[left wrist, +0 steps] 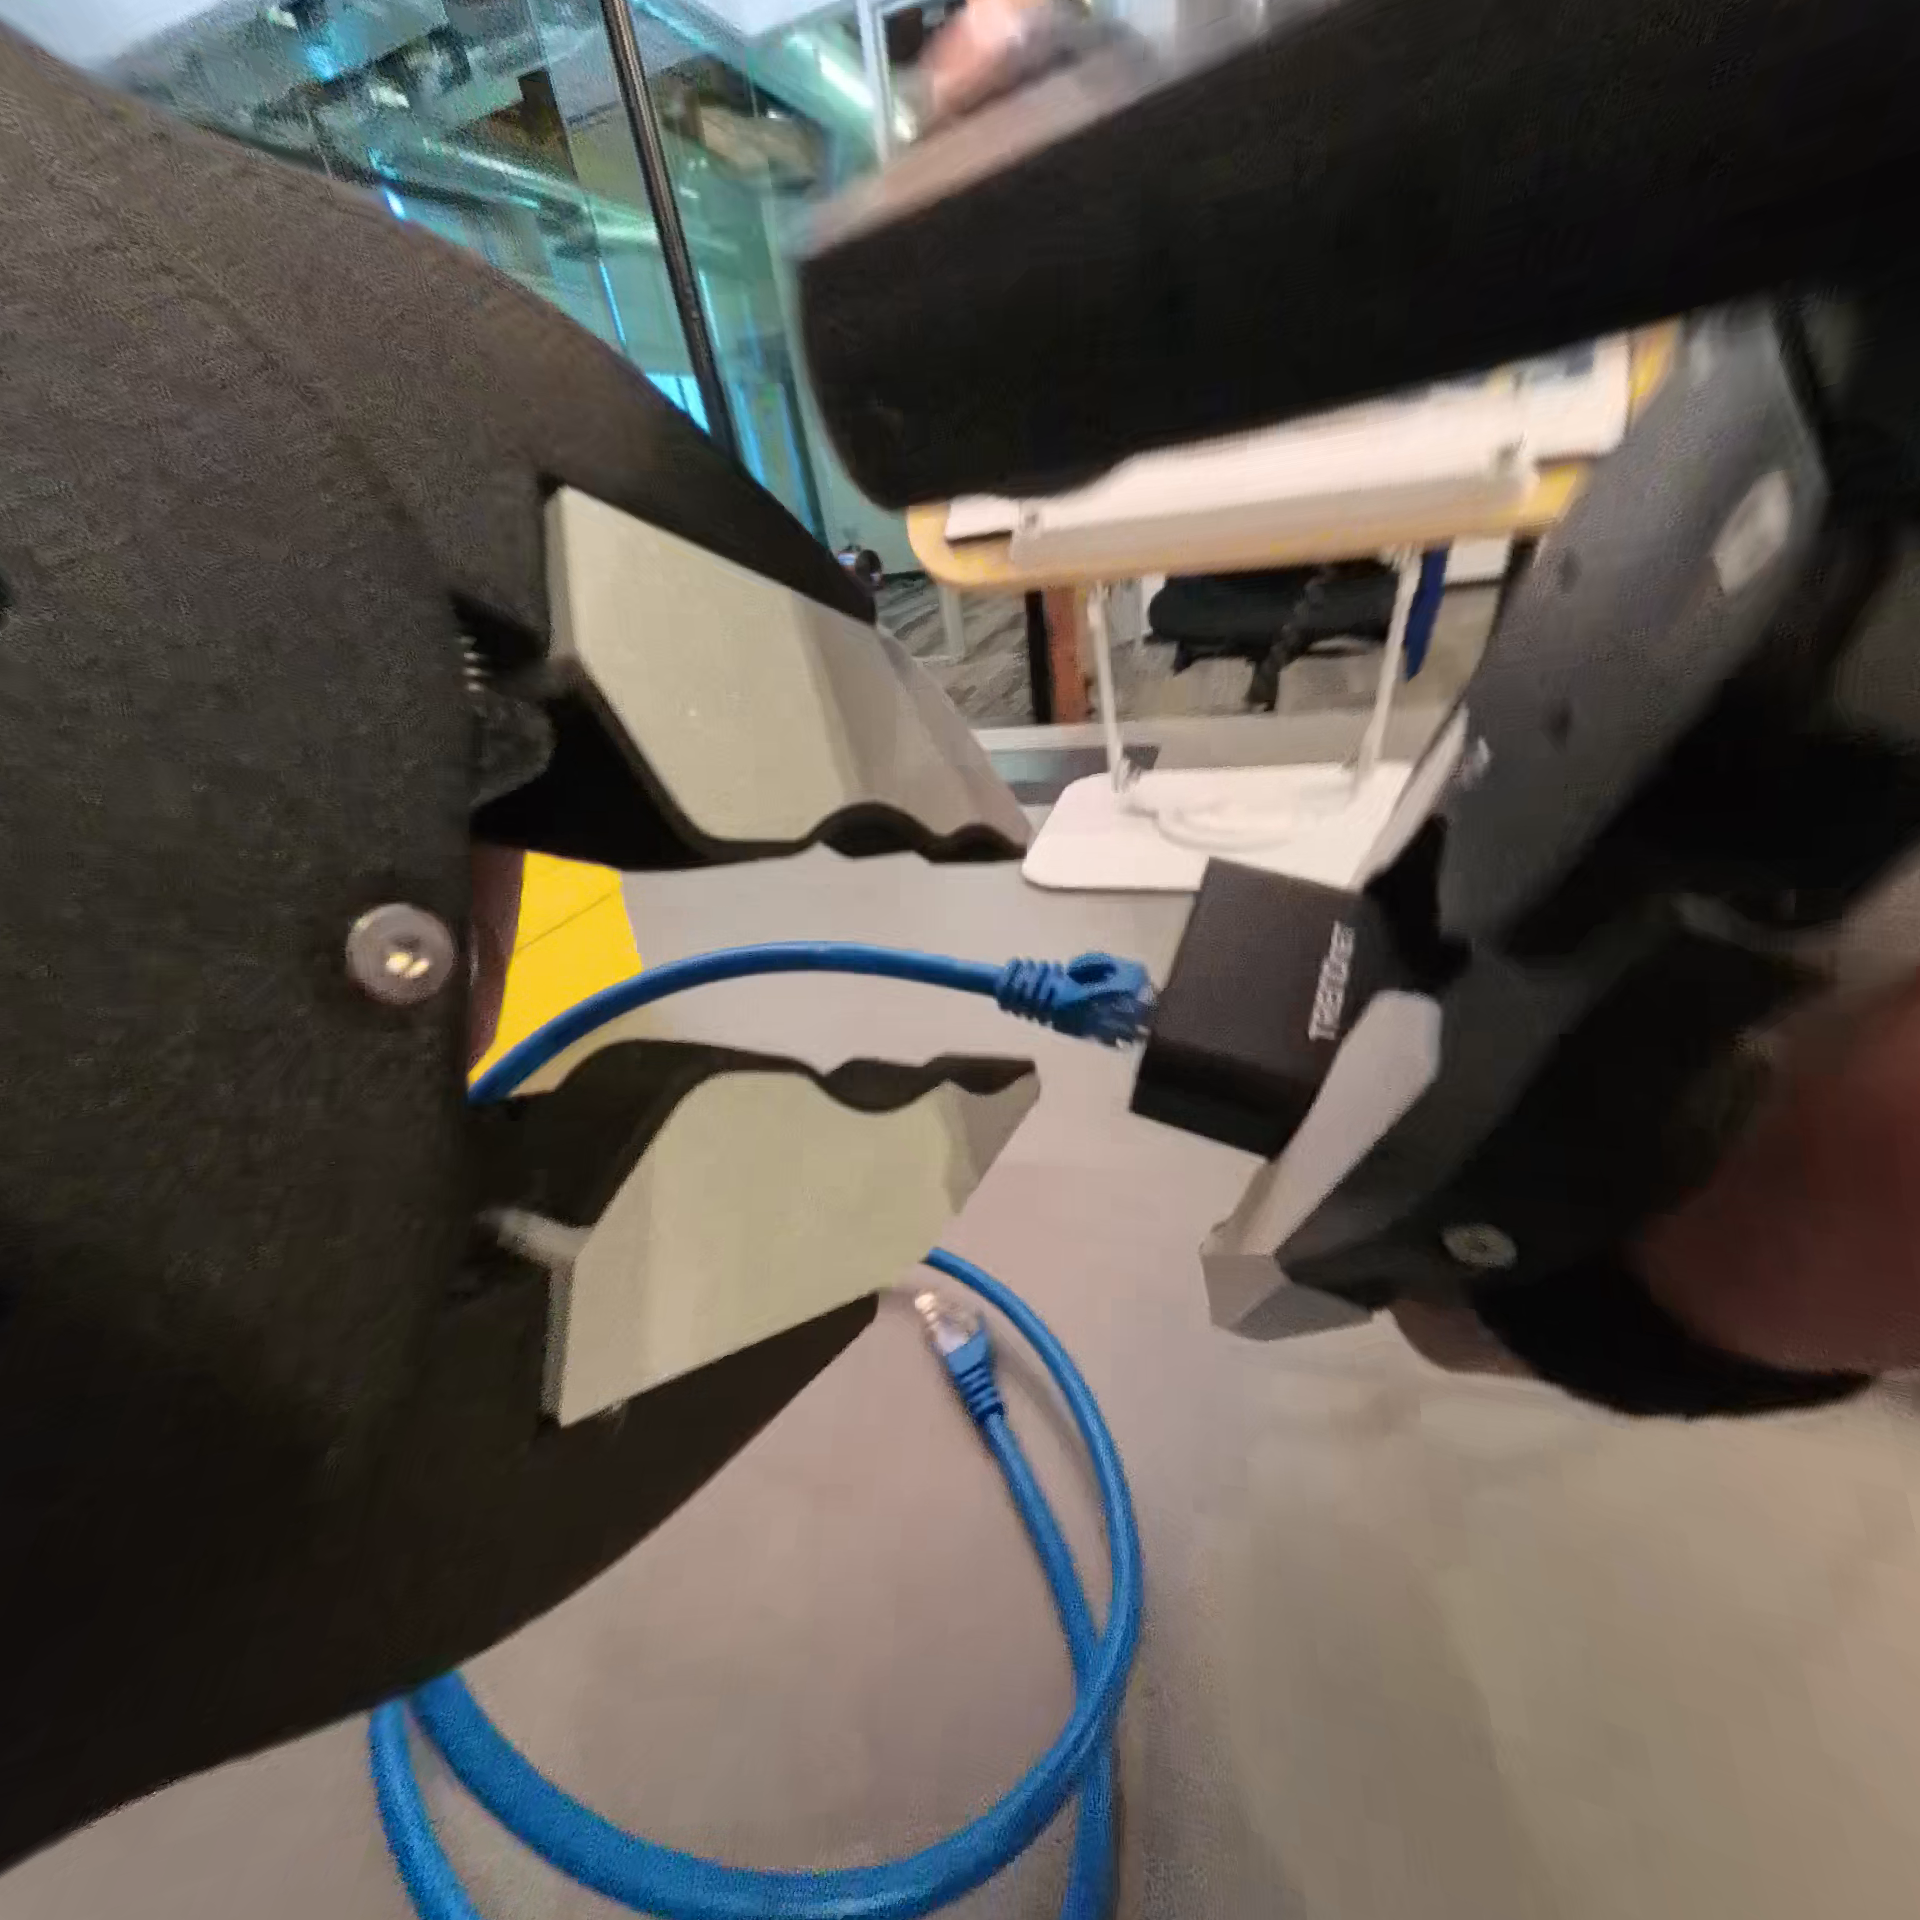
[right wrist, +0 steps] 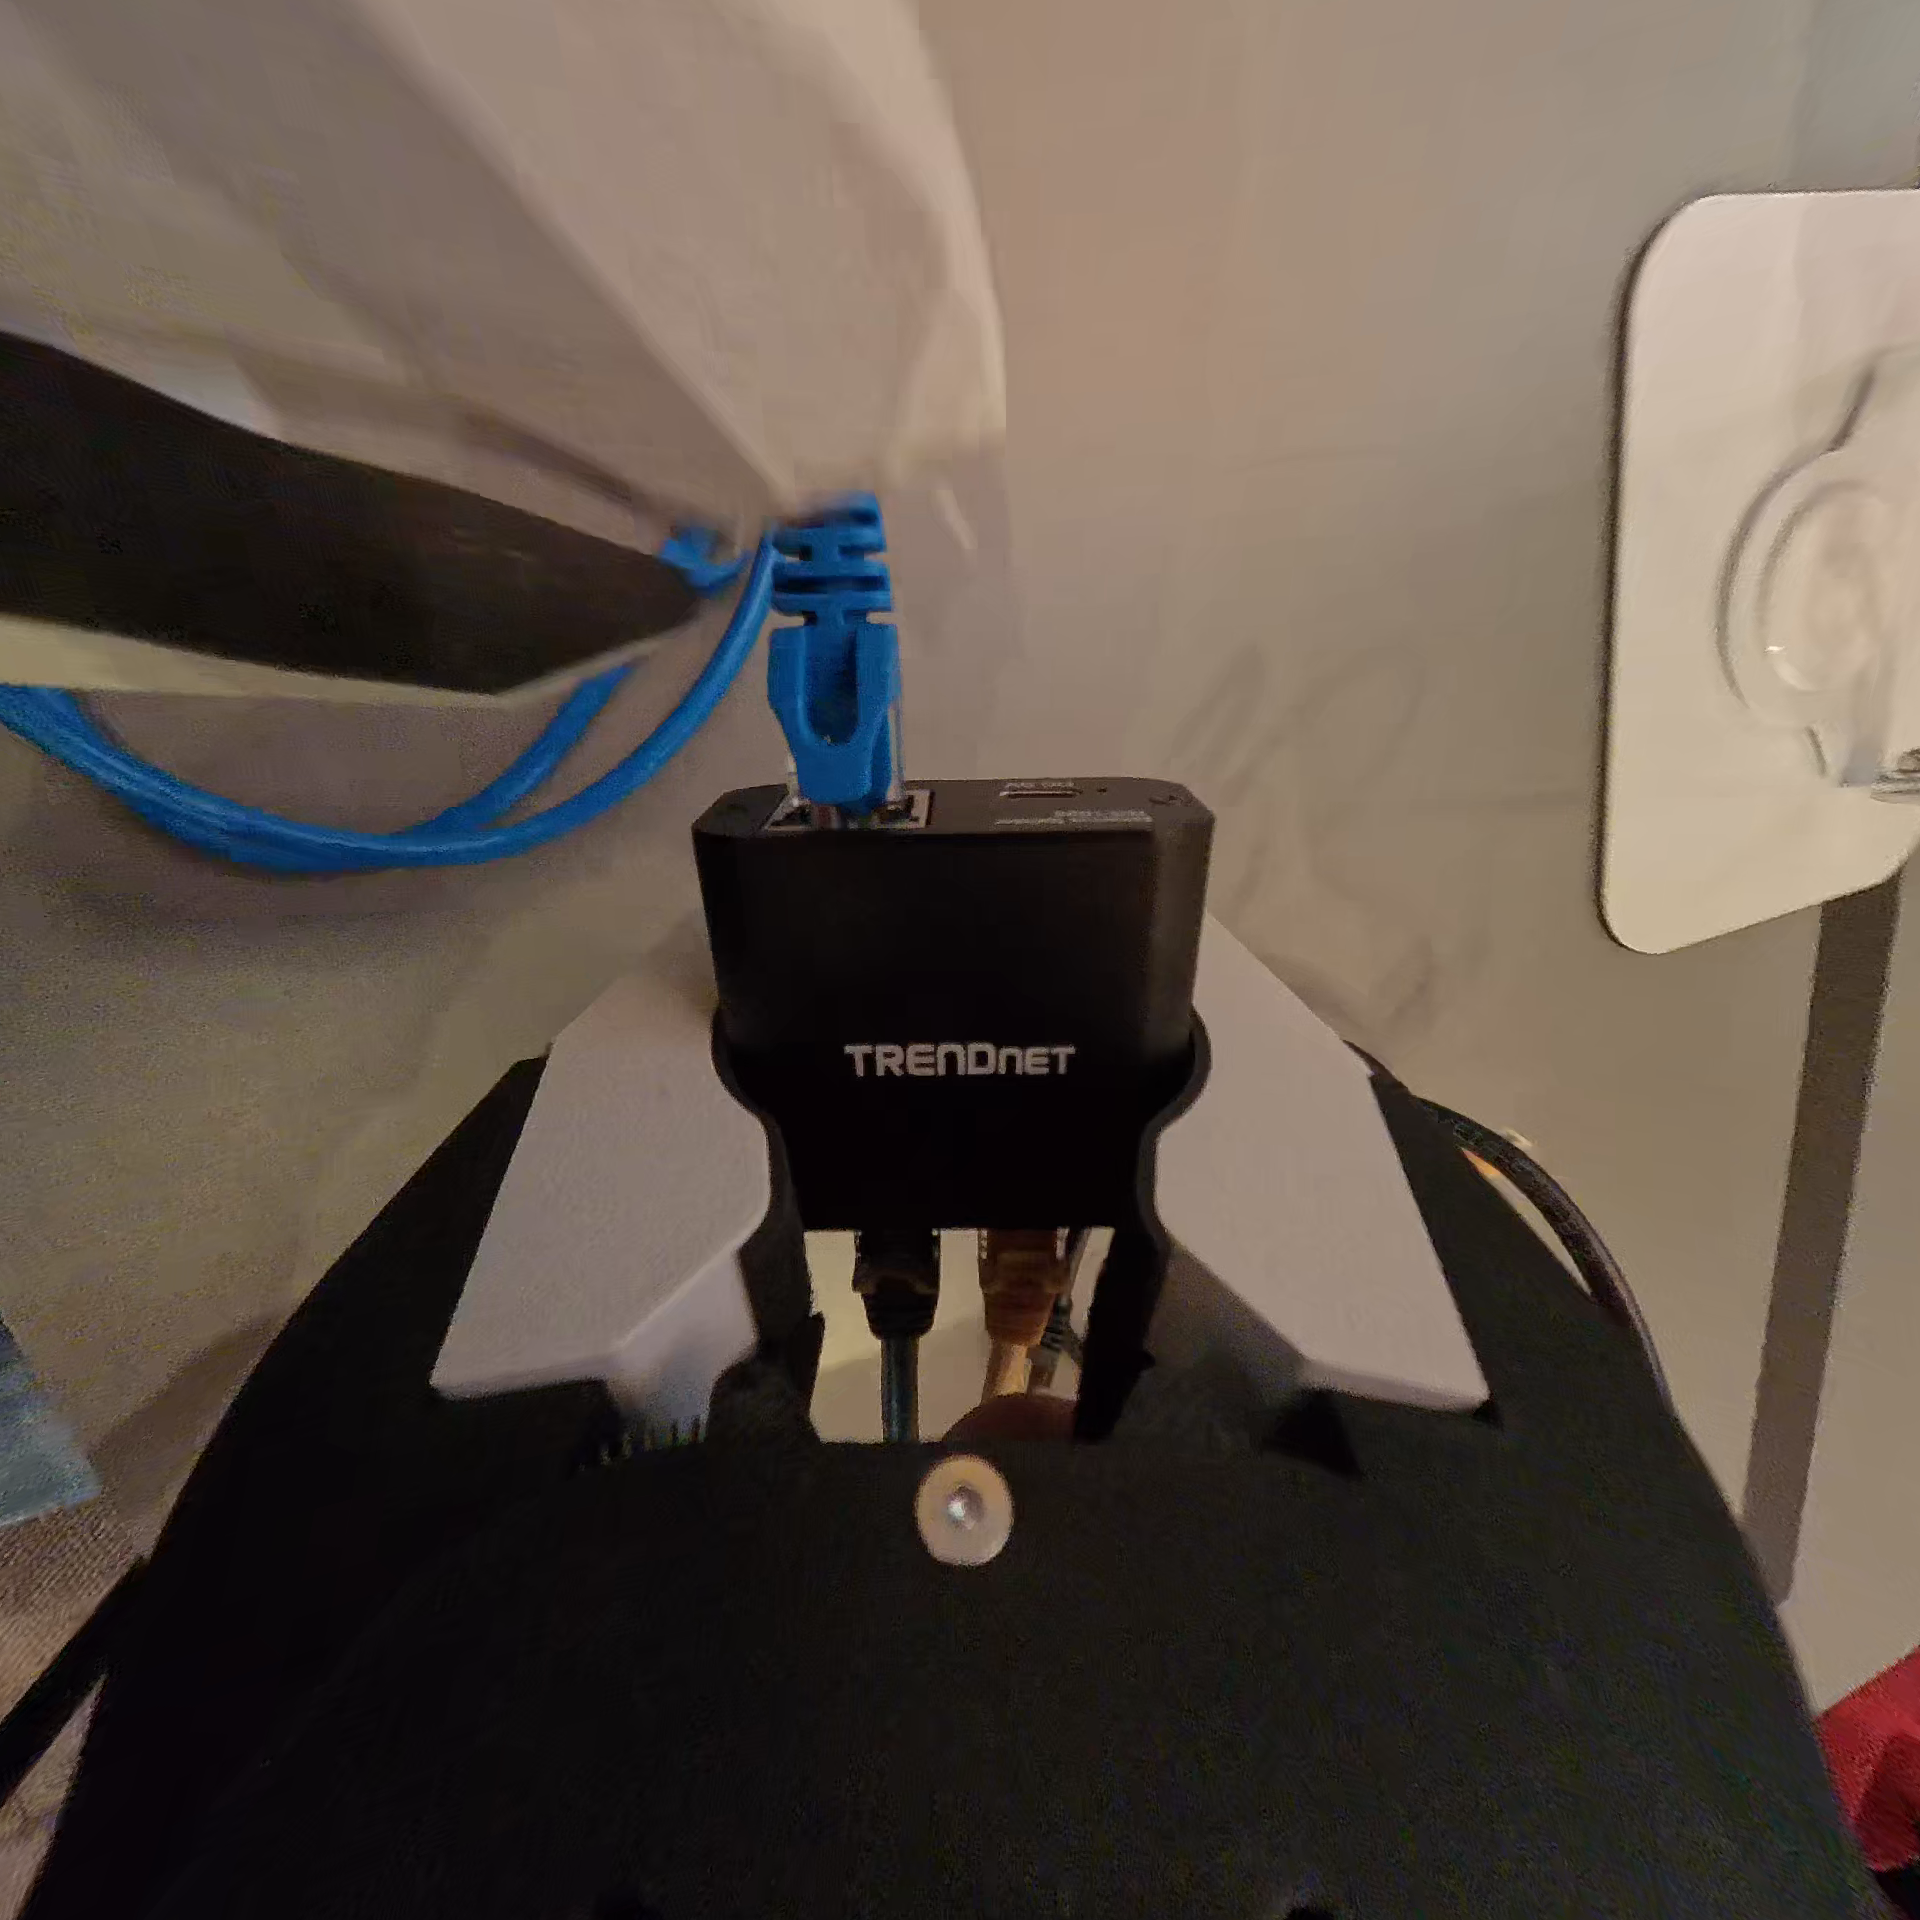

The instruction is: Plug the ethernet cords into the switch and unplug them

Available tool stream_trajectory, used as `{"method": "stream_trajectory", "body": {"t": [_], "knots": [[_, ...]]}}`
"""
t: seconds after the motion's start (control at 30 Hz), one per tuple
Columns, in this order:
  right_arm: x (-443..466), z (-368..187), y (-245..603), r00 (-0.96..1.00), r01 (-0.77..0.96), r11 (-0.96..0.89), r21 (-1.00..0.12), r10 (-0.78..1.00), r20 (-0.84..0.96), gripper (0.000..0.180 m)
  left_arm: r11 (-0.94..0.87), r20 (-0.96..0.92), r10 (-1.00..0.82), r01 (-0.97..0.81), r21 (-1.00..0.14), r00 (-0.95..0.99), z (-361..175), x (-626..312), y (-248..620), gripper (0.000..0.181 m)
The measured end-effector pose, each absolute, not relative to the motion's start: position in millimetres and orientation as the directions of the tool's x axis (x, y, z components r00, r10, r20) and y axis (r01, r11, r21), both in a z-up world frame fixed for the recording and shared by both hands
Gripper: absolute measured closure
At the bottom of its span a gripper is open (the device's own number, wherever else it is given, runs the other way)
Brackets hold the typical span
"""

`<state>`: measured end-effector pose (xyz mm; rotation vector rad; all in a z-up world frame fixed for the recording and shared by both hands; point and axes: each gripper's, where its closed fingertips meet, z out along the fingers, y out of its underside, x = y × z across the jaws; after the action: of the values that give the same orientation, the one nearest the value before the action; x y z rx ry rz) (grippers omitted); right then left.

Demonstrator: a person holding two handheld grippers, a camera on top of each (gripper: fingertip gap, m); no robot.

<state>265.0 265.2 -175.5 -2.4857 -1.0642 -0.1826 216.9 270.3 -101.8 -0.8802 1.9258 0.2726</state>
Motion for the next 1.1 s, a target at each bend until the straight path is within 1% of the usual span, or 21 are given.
{"method": "stream_trajectory", "body": {"t": [0.03, 0.13, 0.2, 0.23, 0.27, 0.33, 0.4, 0.43, 0.47, 0.5, 0.53, 0.6, 0.73, 0.83, 0.9, 1.1], "knots": [[266.9, -169.5, 265.5, 0.704, 0.708, -0.613, -0.351, 0.649, 0.287, 0.110, 0.724, -0.853, -0.467, -0.655, -0.218, -0.233, -87.9, 214.7, 268.3, 0.140], [277.9, -150.5, 267.1, 0.741, 0.669, -0.620, -0.410, 0.600, 0.302, 0.110, 0.706, -0.856, -0.508, -0.617, -0.348, -0.098, -50.5, 198.0, 272.6, 0.134], [285.1, -133.7, 267.5, 0.766, 0.639, -0.619, -0.458, 0.567, 0.302, 0.110, 0.678, -0.818, -0.575, -0.574, -0.459, -0.026, -34.2, 184.1, 273.2, 0.135], [288.9, -122.8, 267.9, 0.780, 0.621, -0.614, -0.487, 0.548, 0.302, 0.110, 0.663, -0.804, -0.594, -0.561, -0.495, 0.007, -28.4, 176.5, 275.7, 0.133], [294.7, -110.2, 268.2, 0.793, 0.603, -0.610, -0.514, 0.525, 0.308, 0.110, 0.664, -0.803, -0.593, -0.532, -0.526, 0.054, -19.4, 169.2, 278.0, 0.131], [310.6, -80.6, 267.5, 0.823, 0.563, -0.597, -0.571, 0.470, 0.319, 0.110, 0.688, -0.806, -0.571, -0.447, -0.572, 0.153, 0.9, 153.0, 279.8, 0.139], [330.7, -47.0, 265.7, 0.853, 0.516, -0.579, -0.631, 0.415, 0.315, 0.110, 0.670, -0.790, -0.583, -0.436, -0.600, 0.190, 2.7, 139.7, 285.8, 0.135], [342.3, -28.0, 264.8, 0.869, 0.490, -0.567, -0.663, 0.384, 0.313, 0.110, 0.654, -0.776, -0.599, -0.439, -0.616, 0.196, -1.2, 134.4, 289.4, 0.136], [356.0, -8.8, 263.2, 0.882, 0.467, -0.555, -0.688, 0.349, 0.317, 0.110, 0.616, -0.755, -0.634, -0.480, -0.624, 0.167, -14.8, 130.7, 294.4, 0.133], [371.6, 9.4, 260.5, 0.893, 0.449, -0.548, -0.706, 0.309, 0.327, 0.110, 0.571, -0.732, -0.665, -0.530, -0.627, 0.149, -29.5, 127.0, 301.0, 0.125], [387.4, 26.7, 257.2, 0.903, 0.430, -0.539, -0.725, 0.273, 0.332, 0.110, 0.549, -0.719, -0.679, -0.549, -0.630, 0.147, -40.1, 123.7, 305.7, 0.123], [420.2, 58.4, 248.1, 0.927, 0.376, -0.517, -0.769, 0.194, 0.322, 0.110, 0.528, -0.703, -0.695, -0.558, -0.641, 0.149, -55.8, 118.6, 311.0, 0.128], [481.2, 105.0, 221.2, 0.967, 0.240, -0.450, -0.860, 0.037, 0.251, 0.111, 0.479, -0.676, -0.728, -0.621, -0.621, 0.115, -94.1, 113.4, 322.0, 0.128], [523.0, 106.5, 199.0, 0.977, 0.152, -0.437, -0.886, -0.069, 0.201, 0.111, 0.462, -0.658, -0.748, -0.647, -0.606, 0.082, -113.6, 114.0, 323.1, 0.129], [541.2, 96.1, 186.0, 0.984, 0.084, -0.428, -0.900, -0.108, 0.144, 0.111, 0.464, -0.658, -0.750, -0.654, -0.598, 0.069, -121.0, 115.4, 323.3, 0.129], [589.3, 37.7, 156.1, 0.973, -0.164, -0.333, -0.928, -0.207, -0.098, 0.111, 0.453, -0.643, -0.765, -0.690, -0.565, 0.024, -144.7, 118.2, 323.2, 0.128]]}}
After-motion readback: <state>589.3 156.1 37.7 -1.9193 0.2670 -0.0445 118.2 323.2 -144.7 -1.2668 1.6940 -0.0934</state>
